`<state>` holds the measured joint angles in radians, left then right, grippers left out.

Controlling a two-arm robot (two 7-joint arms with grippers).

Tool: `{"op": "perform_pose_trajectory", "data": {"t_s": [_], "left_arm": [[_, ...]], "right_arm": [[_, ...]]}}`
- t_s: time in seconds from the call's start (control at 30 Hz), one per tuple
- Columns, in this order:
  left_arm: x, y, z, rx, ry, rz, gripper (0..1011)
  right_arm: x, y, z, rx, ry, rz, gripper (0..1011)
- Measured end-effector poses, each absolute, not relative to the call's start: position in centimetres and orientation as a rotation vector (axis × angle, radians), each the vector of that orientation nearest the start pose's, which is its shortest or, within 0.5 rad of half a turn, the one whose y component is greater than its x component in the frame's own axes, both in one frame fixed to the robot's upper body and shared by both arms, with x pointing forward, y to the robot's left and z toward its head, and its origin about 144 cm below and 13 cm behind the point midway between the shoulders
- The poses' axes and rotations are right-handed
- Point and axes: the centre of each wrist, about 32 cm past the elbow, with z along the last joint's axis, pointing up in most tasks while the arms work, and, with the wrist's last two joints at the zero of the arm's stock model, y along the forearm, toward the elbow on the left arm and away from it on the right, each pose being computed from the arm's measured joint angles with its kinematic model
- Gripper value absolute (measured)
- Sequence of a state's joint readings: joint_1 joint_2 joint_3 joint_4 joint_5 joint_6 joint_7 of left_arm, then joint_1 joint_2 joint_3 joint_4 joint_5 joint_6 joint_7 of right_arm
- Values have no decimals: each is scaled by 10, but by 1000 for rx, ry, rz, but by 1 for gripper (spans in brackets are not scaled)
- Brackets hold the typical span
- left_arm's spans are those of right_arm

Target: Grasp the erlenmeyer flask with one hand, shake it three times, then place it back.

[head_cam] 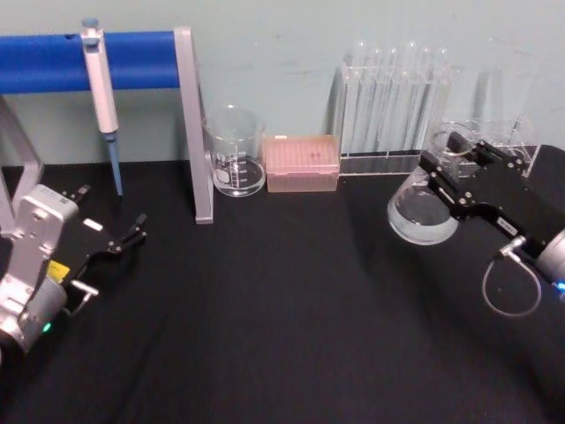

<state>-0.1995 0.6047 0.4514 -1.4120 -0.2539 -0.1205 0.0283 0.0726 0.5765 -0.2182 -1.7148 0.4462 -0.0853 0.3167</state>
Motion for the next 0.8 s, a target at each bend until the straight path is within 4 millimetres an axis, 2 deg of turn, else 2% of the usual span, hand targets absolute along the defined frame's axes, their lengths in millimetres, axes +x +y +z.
{"op": "perform_pose_trajectory", "data": {"t_s": [0.27, 0.43, 0.8], "left_arm": [[489, 310, 1140, 305, -285, 1248, 1001], [489, 310, 1140, 304, -285, 1248, 1001], [489, 310, 1140, 304, -285, 1248, 1001]], "right_arm": [[464, -306, 1214, 10, -207, -991, 449], [470, -297, 1213, 18, -201, -909, 449], [491, -263, 1211, 63, -177, -597, 449]]}}
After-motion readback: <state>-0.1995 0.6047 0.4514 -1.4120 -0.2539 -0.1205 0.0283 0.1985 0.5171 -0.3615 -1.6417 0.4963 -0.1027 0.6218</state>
